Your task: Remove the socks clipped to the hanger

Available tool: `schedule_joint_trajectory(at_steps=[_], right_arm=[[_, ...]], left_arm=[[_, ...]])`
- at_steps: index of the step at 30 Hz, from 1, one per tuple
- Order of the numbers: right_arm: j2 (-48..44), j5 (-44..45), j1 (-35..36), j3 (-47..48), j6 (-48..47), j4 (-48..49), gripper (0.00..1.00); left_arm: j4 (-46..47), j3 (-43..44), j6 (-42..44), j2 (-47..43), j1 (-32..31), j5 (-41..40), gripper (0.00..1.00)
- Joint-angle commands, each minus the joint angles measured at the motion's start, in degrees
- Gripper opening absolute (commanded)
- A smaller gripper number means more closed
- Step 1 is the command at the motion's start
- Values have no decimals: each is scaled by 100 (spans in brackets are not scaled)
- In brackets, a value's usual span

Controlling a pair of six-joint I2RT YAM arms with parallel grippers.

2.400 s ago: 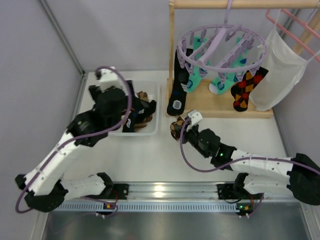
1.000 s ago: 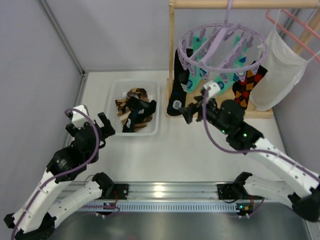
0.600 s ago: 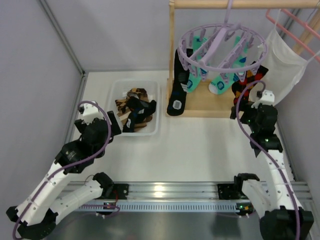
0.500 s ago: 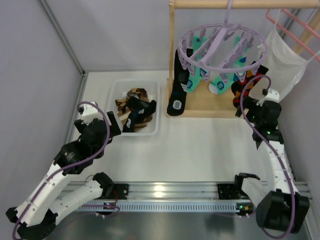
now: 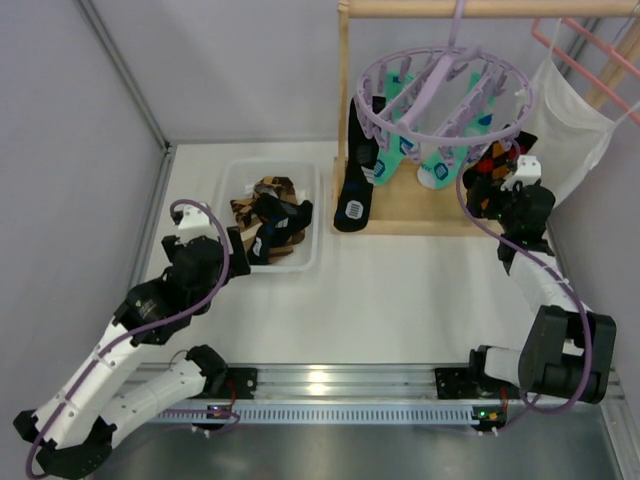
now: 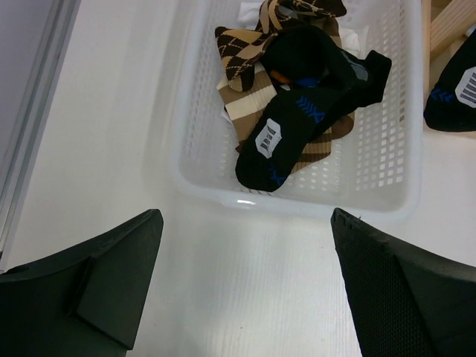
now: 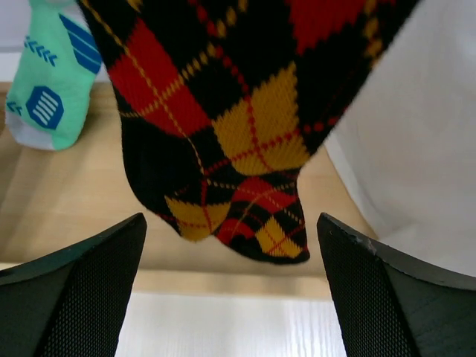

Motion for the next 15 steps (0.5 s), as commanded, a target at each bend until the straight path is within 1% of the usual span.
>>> schedule_joint_trajectory(at_steps=[1,4,6,7,8,9,10,13,15], right_arm=[[159,-557,-103,-205,-347,1922,92],[274,-690,-147,-670,-339,2837,92],[414,-681,-226,-689,-217,3067,91],[458,-786,-279,-811,-120,3329,91],[476,-787,-323,-917,81,3584,91],[502,-831,-436,-1057,213,4326,91],[537,-1048,-542,-1285,624,4638,91],[678,-1488,-999,-1506,1311,5517,91],[792,-1744,-1157,-1375,1348,5354,90]], left_arm=[[330,-37,109,-35,26,156,98],[356,-63,135,-87,26,209,98],[365,-72,161,-105,26,244,98],[400,-72,170,-105,26,261,98],[392,-81,188,-105,26,305,98],[400,-81,188,-105,26,305,98],[418,-90,197,-96,26,340,98],[427,-90,214,-96,26,376,98],[436,-90,232,-105,26,402,98]])
